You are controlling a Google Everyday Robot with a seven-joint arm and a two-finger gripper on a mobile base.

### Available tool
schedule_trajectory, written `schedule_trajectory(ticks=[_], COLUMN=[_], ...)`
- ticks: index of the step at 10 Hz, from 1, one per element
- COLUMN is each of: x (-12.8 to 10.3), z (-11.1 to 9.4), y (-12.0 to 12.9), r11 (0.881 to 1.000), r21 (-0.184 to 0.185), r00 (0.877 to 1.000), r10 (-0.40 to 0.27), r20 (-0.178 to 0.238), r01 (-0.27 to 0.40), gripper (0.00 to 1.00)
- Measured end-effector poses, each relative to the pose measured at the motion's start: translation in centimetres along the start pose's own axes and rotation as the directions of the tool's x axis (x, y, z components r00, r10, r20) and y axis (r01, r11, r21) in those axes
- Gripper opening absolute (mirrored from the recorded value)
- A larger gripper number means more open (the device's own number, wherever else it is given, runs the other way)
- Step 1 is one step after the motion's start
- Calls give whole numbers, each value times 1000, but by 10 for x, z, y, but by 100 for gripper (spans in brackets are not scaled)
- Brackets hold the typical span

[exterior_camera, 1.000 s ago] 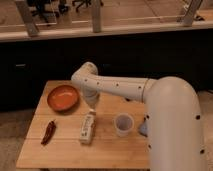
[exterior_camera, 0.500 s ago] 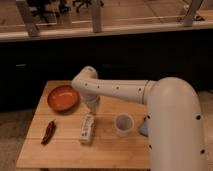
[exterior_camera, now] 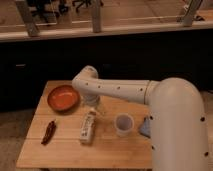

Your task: Place the bottle in the ceramic bowl

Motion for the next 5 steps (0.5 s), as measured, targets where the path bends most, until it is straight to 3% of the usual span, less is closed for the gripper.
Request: schedule_trajectory(ticks=[5], x=[-25], z=[13], y=[-7], r11=[996], r21=[0], r00=[993], r10=[-93], r20=[69], r01=[93], gripper=[80])
